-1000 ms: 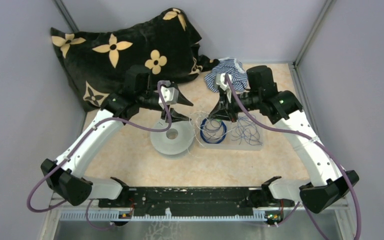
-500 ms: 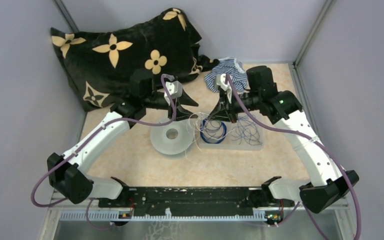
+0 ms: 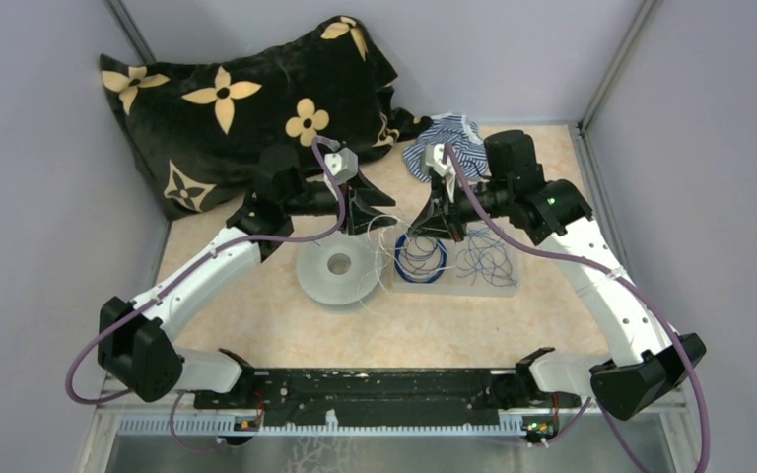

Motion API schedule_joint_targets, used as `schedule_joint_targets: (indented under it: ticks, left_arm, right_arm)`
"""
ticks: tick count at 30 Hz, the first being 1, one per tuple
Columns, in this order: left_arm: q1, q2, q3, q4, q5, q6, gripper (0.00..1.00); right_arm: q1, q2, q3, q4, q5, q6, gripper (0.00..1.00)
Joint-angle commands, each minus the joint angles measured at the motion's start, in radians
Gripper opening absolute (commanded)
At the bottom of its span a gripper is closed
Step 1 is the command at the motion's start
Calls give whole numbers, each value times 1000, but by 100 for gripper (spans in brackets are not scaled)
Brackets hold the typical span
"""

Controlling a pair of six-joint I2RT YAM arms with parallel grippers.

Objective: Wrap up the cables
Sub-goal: Adjust the cable at the center of the board.

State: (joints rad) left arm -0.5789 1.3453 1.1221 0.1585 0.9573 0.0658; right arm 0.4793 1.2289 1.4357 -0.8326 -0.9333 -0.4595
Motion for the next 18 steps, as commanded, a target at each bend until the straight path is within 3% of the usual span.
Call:
schedule_joint_targets:
  ticks: [1, 8, 13, 18]
  left_arm:
    - [-6, -2, -25, 146, -33, -130, 48]
    - [-4, -2, -49, 171, -106, -150, 27]
    - [3, -10, -57, 171, -164, -153, 2]
    - [43, -34, -58, 163, -190, -150, 0]
  right_arm:
    - [-7, 1, -13, 69, -15, 22, 0]
    - [-7, -6, -30, 78, 34, 35, 0]
    - [-7, -35, -42, 123, 201, 81, 0]
    - [-30, -64, -47, 163, 432, 140, 0]
